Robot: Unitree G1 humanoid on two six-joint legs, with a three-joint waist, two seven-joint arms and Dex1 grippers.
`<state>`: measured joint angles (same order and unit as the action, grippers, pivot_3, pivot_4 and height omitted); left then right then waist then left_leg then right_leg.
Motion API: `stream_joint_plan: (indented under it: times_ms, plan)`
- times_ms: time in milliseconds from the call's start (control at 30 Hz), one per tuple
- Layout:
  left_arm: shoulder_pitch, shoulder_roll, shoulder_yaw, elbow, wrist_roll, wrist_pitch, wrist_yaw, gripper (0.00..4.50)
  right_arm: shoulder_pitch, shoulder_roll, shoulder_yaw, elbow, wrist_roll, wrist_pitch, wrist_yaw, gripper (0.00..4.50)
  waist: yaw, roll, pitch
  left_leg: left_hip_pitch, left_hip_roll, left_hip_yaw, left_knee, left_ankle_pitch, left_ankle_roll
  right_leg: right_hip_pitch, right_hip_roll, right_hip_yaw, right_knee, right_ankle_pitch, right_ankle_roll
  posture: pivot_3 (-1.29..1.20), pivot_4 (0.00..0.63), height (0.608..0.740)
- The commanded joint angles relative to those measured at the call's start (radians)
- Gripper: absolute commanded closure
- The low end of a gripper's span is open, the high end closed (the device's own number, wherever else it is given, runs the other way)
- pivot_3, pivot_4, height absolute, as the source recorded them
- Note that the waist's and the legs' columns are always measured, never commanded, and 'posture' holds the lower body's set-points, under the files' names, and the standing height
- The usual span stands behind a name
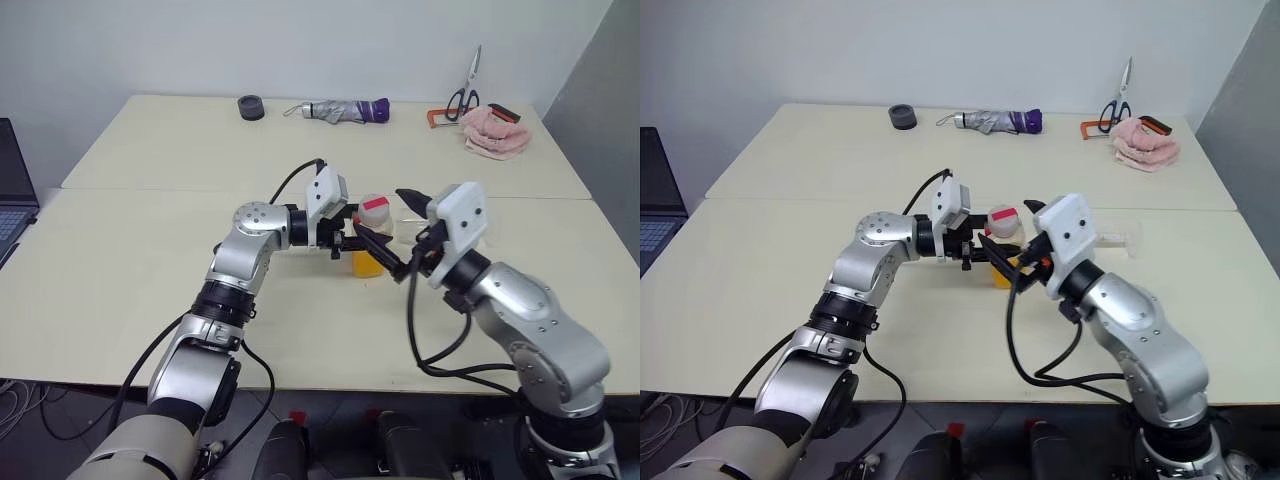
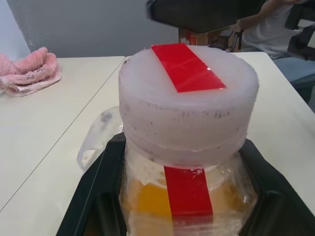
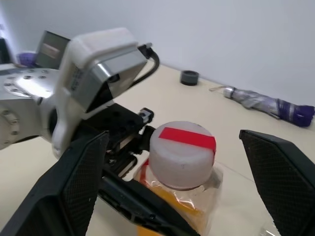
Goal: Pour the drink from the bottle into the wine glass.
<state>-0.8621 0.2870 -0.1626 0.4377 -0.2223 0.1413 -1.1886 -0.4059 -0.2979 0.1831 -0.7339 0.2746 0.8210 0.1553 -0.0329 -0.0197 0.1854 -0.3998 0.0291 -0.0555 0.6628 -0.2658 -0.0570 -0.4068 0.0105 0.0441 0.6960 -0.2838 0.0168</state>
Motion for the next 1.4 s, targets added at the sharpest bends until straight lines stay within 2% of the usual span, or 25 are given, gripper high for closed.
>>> stream_joint_plan:
  times_ms: [33,367,467,633,667,833,967,1067,1167,1233,1333,1400]
  plan:
    - [-0.042,-0.012,0.0,-0.013,-0.003,-0.032,-0.004,2.33,-0.03,0.027,0.03,-0.006,-0.074,-0.006,-0.06,0.0,0.001,0.0,0.0,0.0,0.0,0.0,0.0,0.0,0.0,0.0,0.0,0.0,0.0,0.0,0.0,0.0,0.15,0.74]
    - [-0.051,-0.028,0.001,0.02,0.004,-0.06,-0.009,2.33,-0.033,0.106,0.036,0.057,-0.117,-0.022,-0.071,0.0,0.0,0.0,0.0,0.0,0.0,0.0,0.0,0.0,0.0,0.0,0.0,0.0,-0.001,0.0,0.0,0.0,0.15,0.74]
    - [-0.049,-0.027,0.002,0.021,0.005,-0.065,-0.009,2.33,-0.035,0.115,0.037,0.072,-0.12,-0.032,-0.061,0.62,0.0,0.0,0.0,-0.001,0.0,0.0,0.0,0.0,0.0,0.0,0.0,0.0,-0.001,0.0,0.0,0.0,0.15,0.74]
    - [-0.047,-0.022,0.003,0.019,0.005,-0.064,-0.008,2.33,-0.035,0.131,0.039,0.096,-0.122,-0.064,-0.043,2.4,0.0,0.0,0.0,-0.001,0.0,0.0,0.0,0.0,0.0,0.0,0.0,0.0,-0.001,0.0,0.0,0.0,0.15,0.74]
    - [-0.046,-0.021,0.003,0.017,0.005,-0.063,-0.008,2.33,-0.034,0.133,0.041,0.1,-0.122,-0.073,-0.037,2.57,0.0,0.0,0.0,-0.001,0.0,0.0,0.0,0.0,0.0,0.0,0.0,0.0,-0.001,0.0,0.0,0.0,0.15,0.74]
    - [-0.04,-0.015,0.002,0.006,0.001,-0.053,-0.012,2.33,-0.026,0.127,0.051,0.13,-0.1,-0.171,0.04,2.56,0.0,0.0,0.0,-0.001,0.0,0.0,0.0,0.0,0.0,0.0,0.0,0.0,-0.001,0.0,0.0,0.0,0.15,0.74]
    - [-0.042,-0.004,0.002,-0.007,-0.012,-0.03,-0.036,2.33,-0.031,0.034,0.001,0.22,0.009,-0.318,0.3,2.56,0.0,0.0,0.0,-0.001,0.0,0.0,0.0,0.0,0.0,0.0,0.0,0.0,-0.002,0.0,0.0,0.0,0.15,0.74]
    - [-0.051,0.01,0.003,-0.014,-0.023,-0.014,-0.075,2.33,-0.108,-0.121,-0.044,0.371,0.082,-0.383,0.586,2.56,0.0,0.001,0.001,-0.001,0.0,0.001,0.0,0.0,0.0,0.0,0.0,0.0,-0.002,0.0,0.0,0.0,0.15,0.74]
    - [-0.059,0.02,0.008,-0.024,-0.033,0.0,-0.102,2.33,-0.22,-0.235,-0.076,0.544,0.146,-0.368,0.781,2.56,-0.001,0.001,0.001,0.0,0.0,0.001,0.0,0.0,0.001,0.0,0.001,0.0,-0.002,0.0,0.0,0.0,0.15,0.74]
    - [-0.06,0.025,0.013,-0.034,-0.04,0.01,-0.109,2.33,-0.274,-0.256,-0.09,0.623,0.163,-0.368,0.823,2.56,-0.002,0.001,0.001,0.0,0.001,0.001,-0.001,0.0,0.001,0.0,0.001,0.0,-0.001,0.0,-0.001,0.0,0.15,0.74]
    - [-0.051,0.03,0.014,-0.05,-0.046,0.02,-0.103,2.33,-0.285,-0.249,-0.105,0.638,0.178,-0.367,0.814,2.56,-0.002,0.001,0.001,0.0,0.001,0.0,-0.001,0.0,0.001,0.0,0.001,-0.001,-0.001,0.0,-0.001,0.0,0.15,0.74]
    - [-0.043,0.032,0.016,-0.062,-0.047,0.029,-0.094,2.34,-0.27,-0.233,-0.126,0.623,0.171,-0.388,0.762,1.83,-0.001,0.001,0.001,0.0,0.001,0.0,-0.001,0.0,0.001,0.0,0.001,0.0,-0.001,0.0,-0.001,0.0,0.15,0.74]
